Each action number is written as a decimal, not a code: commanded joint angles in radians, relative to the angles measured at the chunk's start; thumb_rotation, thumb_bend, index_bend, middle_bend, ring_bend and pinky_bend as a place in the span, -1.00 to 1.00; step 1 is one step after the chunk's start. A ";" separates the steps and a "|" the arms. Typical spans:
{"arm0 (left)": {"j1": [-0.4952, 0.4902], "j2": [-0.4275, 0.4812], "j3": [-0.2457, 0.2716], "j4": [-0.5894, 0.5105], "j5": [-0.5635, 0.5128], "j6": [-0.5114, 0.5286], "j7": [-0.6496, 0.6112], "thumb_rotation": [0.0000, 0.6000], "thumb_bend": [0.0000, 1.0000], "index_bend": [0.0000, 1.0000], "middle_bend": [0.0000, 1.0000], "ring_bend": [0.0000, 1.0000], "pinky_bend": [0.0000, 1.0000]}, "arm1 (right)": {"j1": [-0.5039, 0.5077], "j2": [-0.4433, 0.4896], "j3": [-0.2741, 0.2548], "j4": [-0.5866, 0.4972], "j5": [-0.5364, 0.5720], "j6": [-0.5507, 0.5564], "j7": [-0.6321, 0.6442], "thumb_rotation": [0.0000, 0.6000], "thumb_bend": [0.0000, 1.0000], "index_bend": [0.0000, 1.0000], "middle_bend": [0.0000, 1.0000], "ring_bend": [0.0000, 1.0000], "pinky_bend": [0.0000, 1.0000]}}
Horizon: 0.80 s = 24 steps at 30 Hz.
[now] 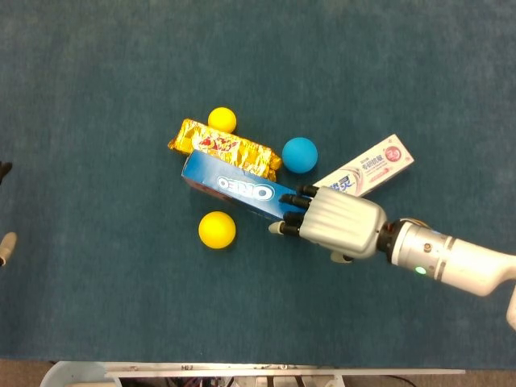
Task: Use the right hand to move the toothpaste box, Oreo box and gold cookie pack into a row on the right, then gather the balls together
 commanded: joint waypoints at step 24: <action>0.006 -0.006 0.004 0.022 -0.005 0.000 -0.019 1.00 -0.37 -0.85 -0.77 -0.95 -0.85 | -0.014 0.040 0.022 -0.003 -0.022 0.098 0.050 1.00 -1.00 -0.57 -0.23 -0.70 -0.52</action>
